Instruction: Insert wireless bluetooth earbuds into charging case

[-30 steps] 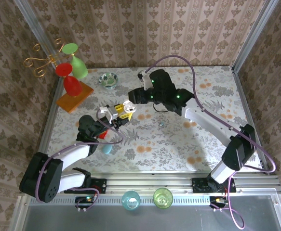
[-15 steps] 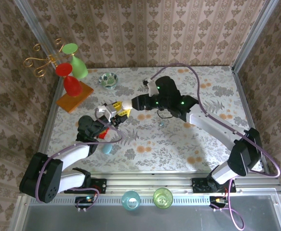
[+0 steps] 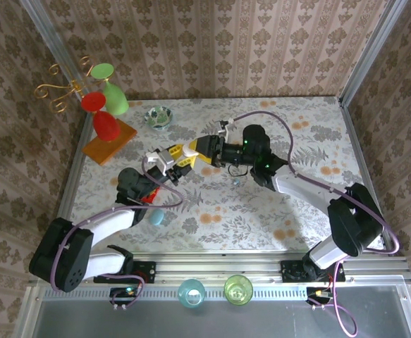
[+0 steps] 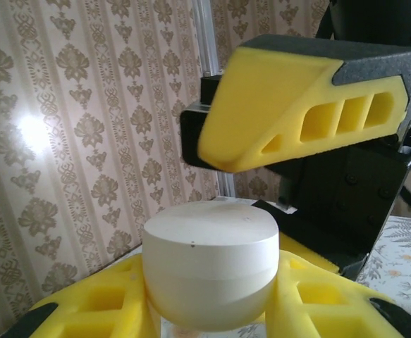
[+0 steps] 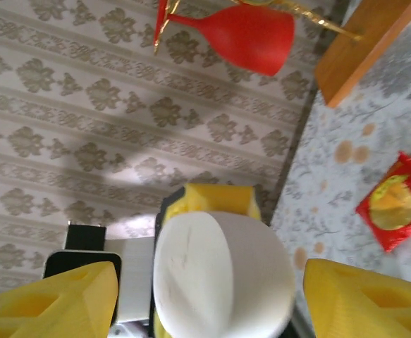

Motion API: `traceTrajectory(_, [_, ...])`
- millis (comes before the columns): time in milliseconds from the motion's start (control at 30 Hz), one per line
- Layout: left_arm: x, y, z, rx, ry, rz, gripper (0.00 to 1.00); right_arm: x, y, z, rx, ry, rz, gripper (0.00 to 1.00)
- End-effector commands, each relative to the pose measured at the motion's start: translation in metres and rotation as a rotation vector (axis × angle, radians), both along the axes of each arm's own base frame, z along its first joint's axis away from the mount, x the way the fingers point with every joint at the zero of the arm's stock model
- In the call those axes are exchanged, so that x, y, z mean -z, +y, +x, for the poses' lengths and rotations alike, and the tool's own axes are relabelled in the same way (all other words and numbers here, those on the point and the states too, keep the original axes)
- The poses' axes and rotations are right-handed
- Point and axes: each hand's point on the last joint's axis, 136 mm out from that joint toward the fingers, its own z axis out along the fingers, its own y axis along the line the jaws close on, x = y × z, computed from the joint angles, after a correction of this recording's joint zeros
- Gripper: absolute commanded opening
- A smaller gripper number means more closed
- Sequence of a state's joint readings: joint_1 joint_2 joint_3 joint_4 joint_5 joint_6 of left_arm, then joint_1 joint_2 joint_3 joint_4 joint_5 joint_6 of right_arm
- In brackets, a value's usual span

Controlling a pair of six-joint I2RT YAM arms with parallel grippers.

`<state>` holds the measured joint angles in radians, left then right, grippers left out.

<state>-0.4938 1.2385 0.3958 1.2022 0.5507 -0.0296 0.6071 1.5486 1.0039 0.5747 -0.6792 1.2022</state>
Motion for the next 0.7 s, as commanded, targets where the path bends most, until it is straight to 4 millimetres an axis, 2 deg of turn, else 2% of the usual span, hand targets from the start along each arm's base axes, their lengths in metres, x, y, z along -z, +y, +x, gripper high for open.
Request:
traceTrajectory(0, [-0.02,-0.003,-0.001,-0.006,-0.075,-0.031,0.16,-0.019,0.009,-0.011,-0.074,0.029,0.136,0.62])
traceTrajectory(200, [-0.015,-0.002,-0.002,-0.014,-0.074,-0.019,0.16,-0.013,0.011,-0.007,-0.077,0.058,0.155,0.31])
traceTrajectory(333, [-0.011,0.0,-0.003,-0.027,-0.073,0.0,0.19,-0.01,0.009,-0.003,-0.063,0.054,0.139,0.23])
traceTrajectory(400, [-0.009,0.001,-0.004,-0.037,-0.076,0.012,0.24,-0.008,0.006,0.001,-0.048,0.048,0.128,0.22])
traceTrajectory(433, [-0.006,0.002,-0.004,-0.042,-0.073,0.022,0.28,-0.006,0.004,0.003,-0.04,0.047,0.118,0.21])
traceTrajectory(500, [-0.001,0.003,-0.004,-0.054,-0.07,0.045,0.48,0.0,-0.002,0.011,-0.011,0.04,0.088,0.21])
traceTrajectory(533, [0.003,0.004,-0.004,-0.06,-0.064,0.062,0.54,0.005,-0.005,0.015,0.005,0.038,0.065,0.22])
traceTrajectory(600, [0.014,0.006,-0.005,-0.073,-0.043,0.105,0.68,0.022,-0.014,0.027,0.056,0.03,-0.009,0.22])
traceTrajectory(667, [0.026,0.008,-0.007,-0.082,-0.017,0.154,0.77,0.043,-0.026,0.04,0.109,0.026,-0.1,0.22])
